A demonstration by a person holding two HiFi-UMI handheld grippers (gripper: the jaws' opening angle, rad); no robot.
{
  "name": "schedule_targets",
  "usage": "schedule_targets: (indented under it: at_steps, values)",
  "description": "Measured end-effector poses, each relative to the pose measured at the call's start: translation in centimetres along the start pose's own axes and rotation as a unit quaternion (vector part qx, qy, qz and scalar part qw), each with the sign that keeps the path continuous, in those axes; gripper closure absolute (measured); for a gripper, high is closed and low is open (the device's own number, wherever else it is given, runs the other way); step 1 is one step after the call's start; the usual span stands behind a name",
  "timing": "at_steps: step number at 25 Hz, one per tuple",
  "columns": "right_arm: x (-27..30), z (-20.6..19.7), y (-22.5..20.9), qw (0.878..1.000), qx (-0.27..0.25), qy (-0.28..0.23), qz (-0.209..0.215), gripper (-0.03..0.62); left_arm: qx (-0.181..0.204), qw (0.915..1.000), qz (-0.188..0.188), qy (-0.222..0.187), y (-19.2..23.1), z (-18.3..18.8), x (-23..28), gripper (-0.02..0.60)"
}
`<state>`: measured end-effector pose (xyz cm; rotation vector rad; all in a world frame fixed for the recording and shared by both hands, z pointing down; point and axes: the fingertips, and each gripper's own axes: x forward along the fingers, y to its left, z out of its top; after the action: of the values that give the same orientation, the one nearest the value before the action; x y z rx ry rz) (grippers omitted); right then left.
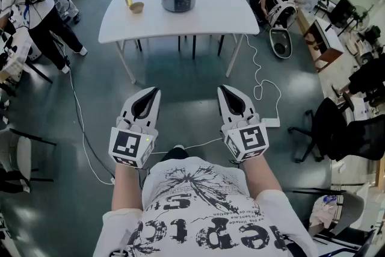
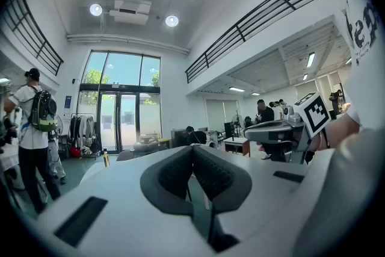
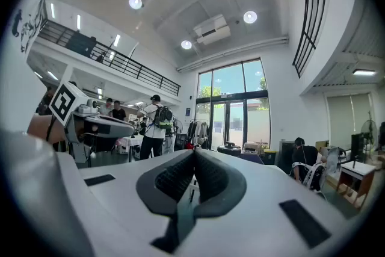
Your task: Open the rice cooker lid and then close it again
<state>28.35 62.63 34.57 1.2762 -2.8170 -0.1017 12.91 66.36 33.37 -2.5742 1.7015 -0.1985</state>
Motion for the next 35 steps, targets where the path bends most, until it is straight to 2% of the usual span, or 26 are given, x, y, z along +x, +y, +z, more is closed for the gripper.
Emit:
schedule_targets:
  at_steps: [10, 15, 16, 17, 18, 19, 21, 23, 25, 28, 35]
  values:
    - [0.7, 0.0, 0.6, 1.0, -0.001, -0.004, 0.001, 0.582, 0.001, 1.0, -0.001, -0.004, 0.7, -0.2, -0.2, 0.568]
    - [1.1, 0.1, 0.4, 1.0, 0.015, -0.005, 0.004, 0.58, 0.0, 1.0, -0.003, 0.0, 0.6, -0.2, 0.1, 0.568]
    - [1.4, 0.2, 0.3, 1.0, 0.015, -0.007, 0.006, 0.546, 0.0, 1.0, -0.004, 0.002, 0.7, -0.2, 0.4, 0.568]
    - [1.8, 0.4, 0.2, 1.0, 0.015, -0.013, 0.011, 0.409, 0.0, 1.0, -0.005, 0.004, 0.9, -0.3, 0.6, 0.568]
    - [2.3, 0.6, 0.2, 0.999, 0.016, -0.022, 0.017, 0.217, 0.0, 1.0, -0.006, 0.006, 1.1, -0.4, 0.9, 0.568]
    - [2.8, 0.8, 0.1, 0.999, 0.018, -0.032, 0.019, 0.115, 0.001, 1.0, -0.006, 0.007, 1.4, -0.6, 1.1, 0.568]
    - [3.9, 1.0, -0.5, 0.999, 0.022, -0.046, 0.01, 0.054, 0.003, 1.0, -0.008, 0.005, 2.1, -0.7, 1.8, 0.568]
    - [5.3, 1.1, -1.5, 0.998, 0.025, -0.054, -0.001, 0.013, 0.005, 0.9999, -0.01, 0.004, 3.1, -0.8, 2.9, 0.568]
    - [7.2, 1.1, -2.5, 0.998, 0.033, -0.052, -0.008, -0.003, 0.009, 0.9999, -0.014, 0.004, 4.4, -1.0, 4.3, 0.568]
    - [11.2, 0.7, -3.8, 0.998, 0.035, -0.04, -0.013, -0.003, 0.008, 0.9998, -0.017, 0.004, 7.3, -1.5, 7.0, 0.568]
    - [24.3, -0.3, -6.8, 0.999, 0.029, -0.012, -0.019, -0.003, -0.005, 0.9994, -0.036, -0.002, 17.6, -2.5, 16.3, 0.568]
